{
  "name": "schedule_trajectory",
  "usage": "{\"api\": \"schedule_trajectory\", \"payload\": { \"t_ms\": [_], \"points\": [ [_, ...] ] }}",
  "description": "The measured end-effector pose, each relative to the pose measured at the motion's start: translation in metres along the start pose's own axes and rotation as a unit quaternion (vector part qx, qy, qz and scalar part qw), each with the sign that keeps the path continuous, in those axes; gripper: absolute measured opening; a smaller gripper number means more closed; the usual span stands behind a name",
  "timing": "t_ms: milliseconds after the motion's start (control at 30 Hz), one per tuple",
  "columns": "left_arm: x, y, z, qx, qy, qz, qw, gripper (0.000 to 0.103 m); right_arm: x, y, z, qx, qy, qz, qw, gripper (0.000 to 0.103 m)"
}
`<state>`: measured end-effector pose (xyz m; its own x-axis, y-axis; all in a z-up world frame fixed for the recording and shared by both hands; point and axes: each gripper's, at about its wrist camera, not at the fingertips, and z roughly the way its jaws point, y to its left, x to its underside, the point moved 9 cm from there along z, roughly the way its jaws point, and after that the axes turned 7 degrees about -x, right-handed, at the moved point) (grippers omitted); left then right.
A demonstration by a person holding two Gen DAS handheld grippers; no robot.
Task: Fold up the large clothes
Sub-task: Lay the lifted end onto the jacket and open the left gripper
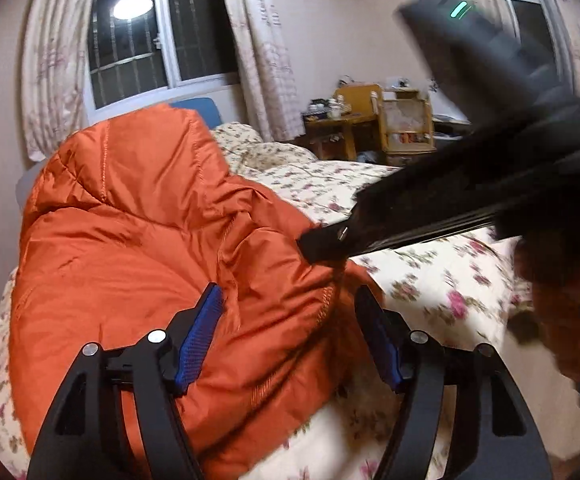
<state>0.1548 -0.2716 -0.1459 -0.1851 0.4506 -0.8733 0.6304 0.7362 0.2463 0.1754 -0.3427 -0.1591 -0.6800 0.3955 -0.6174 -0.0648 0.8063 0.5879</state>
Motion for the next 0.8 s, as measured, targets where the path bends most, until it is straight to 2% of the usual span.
{"api": "schedule_trajectory", "payload": {
  "t_ms": [133,200,300,367,400,467,500,533,600,633,700,733,800],
  "points": [
    [0.009,0.010,-0.029,0.027,0.010,-0.025,0.9993,0.067,0.018,-0.017,0.008,0.014,0.003,0.015,1.000,0.009],
    [0.010,0.023,-0.040,0.021,0.007,-0.050,0.9985,0.067,0.022,-0.019,0.010,0.022,0.000,0.010,1.000,0.009],
    [0.010,0.061,-0.057,-0.011,-0.003,-0.106,0.9943,0.067,0.024,-0.018,0.009,0.025,-0.008,0.011,1.000,0.009],
    [0.009,0.101,-0.063,-0.055,-0.013,-0.155,0.9863,0.068,0.025,-0.017,0.008,0.023,-0.009,0.011,1.000,0.009],
    [0.010,0.116,-0.064,-0.074,-0.014,-0.172,0.9823,0.075,0.025,-0.017,0.007,0.020,-0.011,0.013,1.000,0.009],
    [0.016,0.162,-0.060,-0.125,-0.006,-0.229,0.9653,0.077,0.026,-0.017,0.006,0.018,-0.011,0.017,1.000,0.009],
    [0.018,0.175,-0.058,-0.134,-0.001,-0.251,0.9587,0.077,0.026,-0.016,0.005,0.018,-0.011,0.019,1.000,0.009],
    [0.024,0.198,-0.053,-0.150,0.008,-0.291,0.9450,0.077,0.026,-0.014,0.003,0.018,-0.012,0.019,1.000,0.009],
    [0.030,0.222,-0.042,-0.166,0.021,-0.334,0.9275,0.077,0.026,-0.013,0.003,0.021,-0.012,0.021,0.999,0.009],
    [0.033,0.228,-0.036,-0.167,0.028,-0.347,0.9226,0.077,0.024,-0.012,0.003,0.021,-0.012,0.023,0.999,0.010],
    [0.041,0.233,-0.025,-0.162,0.043,-0.354,0.9200,0.077,0.024,-0.010,0.001,0.015,-0.011,0.028,0.999,0.010],
    [0.043,0.231,-0.013,-0.153,0.059,-0.350,0.9221,0.077,0.023,-0.009,0.001,0.014,-0.009,0.029,0.999,0.010],
    [0.043,0.229,-0.004,-0.153,0.060,-0.348,0.9228,0.077,0.023,-0.007,-0.003,0.006,-0.003,0.035,0.999,0.008]
  ]
}}
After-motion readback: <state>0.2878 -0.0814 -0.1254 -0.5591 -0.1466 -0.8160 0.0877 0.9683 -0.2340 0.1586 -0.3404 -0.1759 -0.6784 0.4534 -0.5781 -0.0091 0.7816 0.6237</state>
